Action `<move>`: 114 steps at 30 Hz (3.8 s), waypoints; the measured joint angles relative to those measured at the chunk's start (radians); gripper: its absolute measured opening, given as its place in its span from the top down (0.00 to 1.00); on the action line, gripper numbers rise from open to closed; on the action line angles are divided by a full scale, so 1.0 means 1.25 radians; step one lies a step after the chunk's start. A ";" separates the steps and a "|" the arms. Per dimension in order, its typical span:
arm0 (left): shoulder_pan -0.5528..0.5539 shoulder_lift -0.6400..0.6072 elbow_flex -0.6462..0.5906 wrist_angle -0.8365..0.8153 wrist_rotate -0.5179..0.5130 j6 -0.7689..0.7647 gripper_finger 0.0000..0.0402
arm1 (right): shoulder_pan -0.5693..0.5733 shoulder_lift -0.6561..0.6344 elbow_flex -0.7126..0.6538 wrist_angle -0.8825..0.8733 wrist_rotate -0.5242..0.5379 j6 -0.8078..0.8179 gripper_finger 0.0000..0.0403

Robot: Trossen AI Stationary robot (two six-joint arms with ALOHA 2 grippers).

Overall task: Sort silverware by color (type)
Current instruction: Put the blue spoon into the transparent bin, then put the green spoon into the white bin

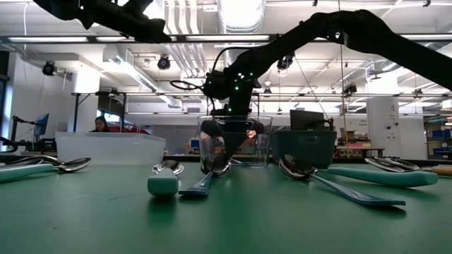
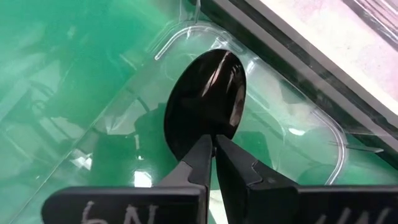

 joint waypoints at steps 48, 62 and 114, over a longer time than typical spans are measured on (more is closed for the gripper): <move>0.001 0.000 0.000 -0.007 0.000 0.005 1.00 | 0.007 -0.009 0.001 -0.015 0.054 -0.056 0.97; 0.000 0.000 0.000 -0.023 0.002 0.010 1.00 | 0.010 -0.137 0.029 -0.076 0.049 -0.138 0.97; -0.494 0.081 0.157 -0.679 0.244 -1.010 1.00 | 0.222 -0.956 -0.927 0.465 -0.020 -0.325 0.97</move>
